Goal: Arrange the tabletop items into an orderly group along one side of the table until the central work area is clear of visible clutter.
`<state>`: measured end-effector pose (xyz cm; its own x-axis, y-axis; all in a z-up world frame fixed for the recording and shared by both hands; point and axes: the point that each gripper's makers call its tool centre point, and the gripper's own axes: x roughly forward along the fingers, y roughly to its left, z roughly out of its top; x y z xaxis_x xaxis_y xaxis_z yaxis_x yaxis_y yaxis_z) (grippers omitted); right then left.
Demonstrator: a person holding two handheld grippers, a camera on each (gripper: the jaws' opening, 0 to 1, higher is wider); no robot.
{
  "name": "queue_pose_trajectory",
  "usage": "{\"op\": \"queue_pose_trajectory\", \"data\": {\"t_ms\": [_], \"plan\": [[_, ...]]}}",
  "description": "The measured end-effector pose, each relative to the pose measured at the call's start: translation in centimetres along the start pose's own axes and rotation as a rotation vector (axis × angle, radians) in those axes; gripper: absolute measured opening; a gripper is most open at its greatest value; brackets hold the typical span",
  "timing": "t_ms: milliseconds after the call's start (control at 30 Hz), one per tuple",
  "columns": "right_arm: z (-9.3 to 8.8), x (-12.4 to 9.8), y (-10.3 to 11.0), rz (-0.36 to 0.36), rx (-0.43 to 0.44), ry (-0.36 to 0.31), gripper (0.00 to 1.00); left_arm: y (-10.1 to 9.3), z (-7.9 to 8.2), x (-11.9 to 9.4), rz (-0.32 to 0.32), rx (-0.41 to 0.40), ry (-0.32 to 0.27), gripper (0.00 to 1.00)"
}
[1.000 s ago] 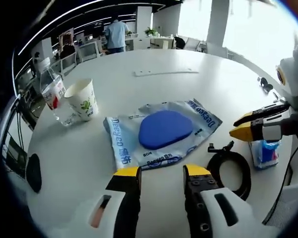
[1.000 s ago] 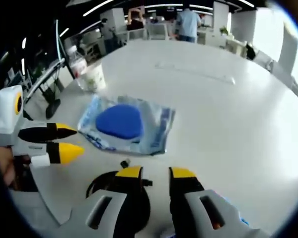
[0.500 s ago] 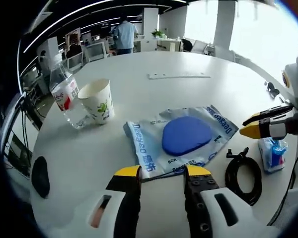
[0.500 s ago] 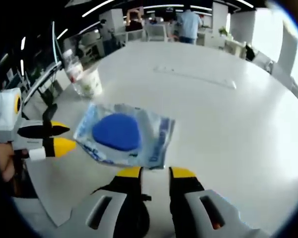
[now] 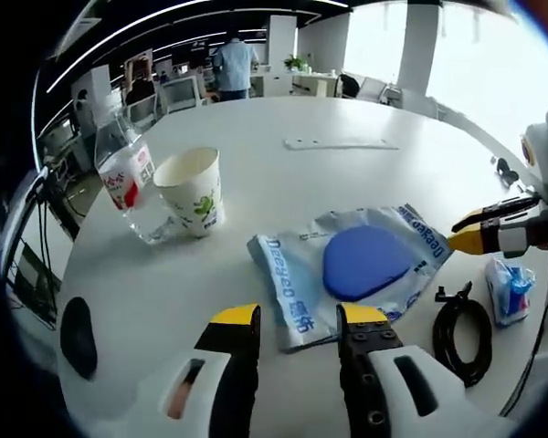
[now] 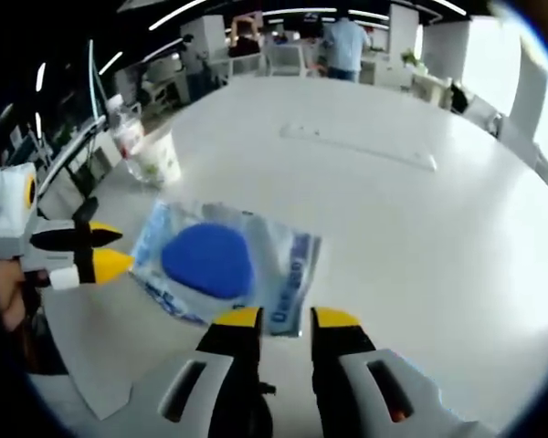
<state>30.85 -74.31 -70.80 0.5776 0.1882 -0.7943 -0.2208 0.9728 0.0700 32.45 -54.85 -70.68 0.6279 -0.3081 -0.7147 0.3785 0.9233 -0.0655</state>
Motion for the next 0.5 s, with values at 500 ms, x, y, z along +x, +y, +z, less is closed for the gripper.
{"op": "queue_pose_trajectory", "data": {"t_ms": [500], "plan": [[1.1,1.3,-0.7,-0.013,0.016,0.008,0.18,0.7,0.0,1.6,-0.013,-0.014,0.012,0.31]]}}
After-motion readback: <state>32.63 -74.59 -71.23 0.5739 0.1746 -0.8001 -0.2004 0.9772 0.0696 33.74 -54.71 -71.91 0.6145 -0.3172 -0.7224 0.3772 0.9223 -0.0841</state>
